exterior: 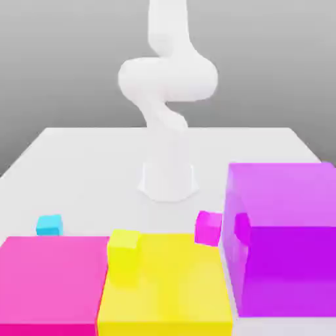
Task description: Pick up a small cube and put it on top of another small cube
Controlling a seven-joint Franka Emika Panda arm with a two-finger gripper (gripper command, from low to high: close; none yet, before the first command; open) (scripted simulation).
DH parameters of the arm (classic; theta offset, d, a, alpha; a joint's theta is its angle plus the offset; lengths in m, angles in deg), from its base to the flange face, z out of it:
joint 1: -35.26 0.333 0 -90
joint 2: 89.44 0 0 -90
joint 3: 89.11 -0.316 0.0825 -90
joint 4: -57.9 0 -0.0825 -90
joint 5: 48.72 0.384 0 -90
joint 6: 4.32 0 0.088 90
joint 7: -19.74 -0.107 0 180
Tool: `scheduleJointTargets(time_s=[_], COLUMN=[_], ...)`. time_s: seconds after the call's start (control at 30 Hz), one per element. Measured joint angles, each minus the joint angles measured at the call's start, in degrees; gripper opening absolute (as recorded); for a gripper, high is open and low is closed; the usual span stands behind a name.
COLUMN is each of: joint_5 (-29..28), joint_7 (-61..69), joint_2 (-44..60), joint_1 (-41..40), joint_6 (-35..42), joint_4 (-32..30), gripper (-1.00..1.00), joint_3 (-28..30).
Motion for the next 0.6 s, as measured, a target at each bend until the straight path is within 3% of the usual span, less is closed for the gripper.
scheduleJointTargets(time_s=[0.6], joint_5=[3.89], joint_7=[46.24], joint_2=[33.29], joint_1=[-0.37], joint_6=[-22.02], joint_4=[-21.43], gripper=[0.0], joint_3=[35.18])
